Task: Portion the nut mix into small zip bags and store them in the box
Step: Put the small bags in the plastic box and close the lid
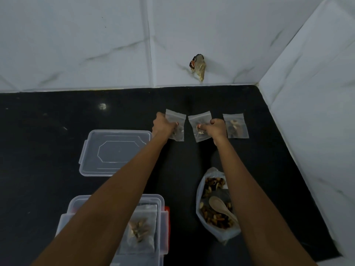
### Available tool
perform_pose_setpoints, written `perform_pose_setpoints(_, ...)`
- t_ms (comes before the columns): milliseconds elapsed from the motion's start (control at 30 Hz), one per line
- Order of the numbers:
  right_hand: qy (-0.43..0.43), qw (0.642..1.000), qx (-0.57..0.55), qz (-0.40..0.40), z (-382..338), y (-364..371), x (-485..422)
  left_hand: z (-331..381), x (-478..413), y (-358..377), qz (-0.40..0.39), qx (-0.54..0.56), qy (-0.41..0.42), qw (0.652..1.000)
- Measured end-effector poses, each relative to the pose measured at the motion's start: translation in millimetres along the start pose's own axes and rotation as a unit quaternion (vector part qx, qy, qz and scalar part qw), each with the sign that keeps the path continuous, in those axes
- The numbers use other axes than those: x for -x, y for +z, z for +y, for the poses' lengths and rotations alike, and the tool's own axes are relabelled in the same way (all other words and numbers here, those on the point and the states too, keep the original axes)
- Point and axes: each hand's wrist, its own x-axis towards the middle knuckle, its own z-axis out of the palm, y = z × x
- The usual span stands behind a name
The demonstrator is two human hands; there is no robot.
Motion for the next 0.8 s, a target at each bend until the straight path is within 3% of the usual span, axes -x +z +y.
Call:
perform_pose_setpoints(267, 0.014, 0.988, -0.143, -0.06, -14.2, -18.8, 61.2, -5.8, 38.3, -32.1, -0.025, 0.084, 0.017, 0.996)
perform_pose_setpoints(467, -0.008, 0.983, -0.151, -0.107, -15.5, -27.4, 131.5, -15.6, 110.8, -88.3, -0.073, 0.094, 0.061, 0.991)
perform_pose_setpoints(633, -0.003, 0.986, -0.108, -0.128, -4.6, -17.7, 182.0, -39.0, 166.5, -139.2, -0.082, 0.078, 0.062, 0.992)
perform_pose_setpoints(800, -0.032, 0.978, -0.139, -0.151, 9.3, 6.7, 230.8, -74.3, 206.0, -170.1, -0.075, 0.079, 0.056, 0.992)
